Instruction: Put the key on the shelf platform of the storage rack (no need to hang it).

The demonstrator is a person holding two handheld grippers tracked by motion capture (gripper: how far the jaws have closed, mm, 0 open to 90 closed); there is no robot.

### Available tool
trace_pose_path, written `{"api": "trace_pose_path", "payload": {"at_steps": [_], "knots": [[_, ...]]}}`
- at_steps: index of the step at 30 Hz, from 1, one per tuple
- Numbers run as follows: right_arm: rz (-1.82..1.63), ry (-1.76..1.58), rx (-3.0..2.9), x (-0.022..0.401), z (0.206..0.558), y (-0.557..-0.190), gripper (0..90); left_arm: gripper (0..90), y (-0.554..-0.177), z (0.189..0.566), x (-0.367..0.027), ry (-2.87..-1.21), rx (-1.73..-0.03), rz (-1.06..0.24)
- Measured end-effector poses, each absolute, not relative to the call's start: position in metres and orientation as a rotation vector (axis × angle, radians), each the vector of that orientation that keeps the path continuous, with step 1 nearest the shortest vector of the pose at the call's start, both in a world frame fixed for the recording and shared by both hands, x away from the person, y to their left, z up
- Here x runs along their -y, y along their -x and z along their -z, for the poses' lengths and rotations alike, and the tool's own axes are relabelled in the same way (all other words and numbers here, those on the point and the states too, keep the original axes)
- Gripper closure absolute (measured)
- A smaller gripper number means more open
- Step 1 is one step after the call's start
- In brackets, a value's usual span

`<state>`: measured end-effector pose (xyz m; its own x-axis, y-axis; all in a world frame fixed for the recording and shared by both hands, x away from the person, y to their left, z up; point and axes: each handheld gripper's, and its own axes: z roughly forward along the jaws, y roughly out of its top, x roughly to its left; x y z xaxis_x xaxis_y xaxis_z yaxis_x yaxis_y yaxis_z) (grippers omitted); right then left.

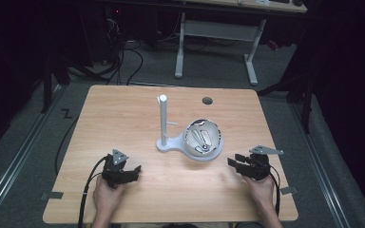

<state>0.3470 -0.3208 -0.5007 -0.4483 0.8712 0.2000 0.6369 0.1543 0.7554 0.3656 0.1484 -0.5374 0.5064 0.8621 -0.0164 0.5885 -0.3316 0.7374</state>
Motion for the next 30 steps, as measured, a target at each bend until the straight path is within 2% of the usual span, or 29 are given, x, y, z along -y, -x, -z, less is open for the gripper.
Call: {"api": "trace_pose_path", "payload": {"at_steps": [14, 30], "knots": [[-1.108, -1.466, -2.149, 0.313, 0.522, -0.343, 53.2, 22.1, -0.366, 0.537, -0.149, -2.049, -1.183, -0.500], [-1.001, -1.383, -2.155, 0.302, 0.531, -0.338, 49.9, 22.1, -0.366, 0.537, -0.148, -2.050, -1.183, -0.501]]}}
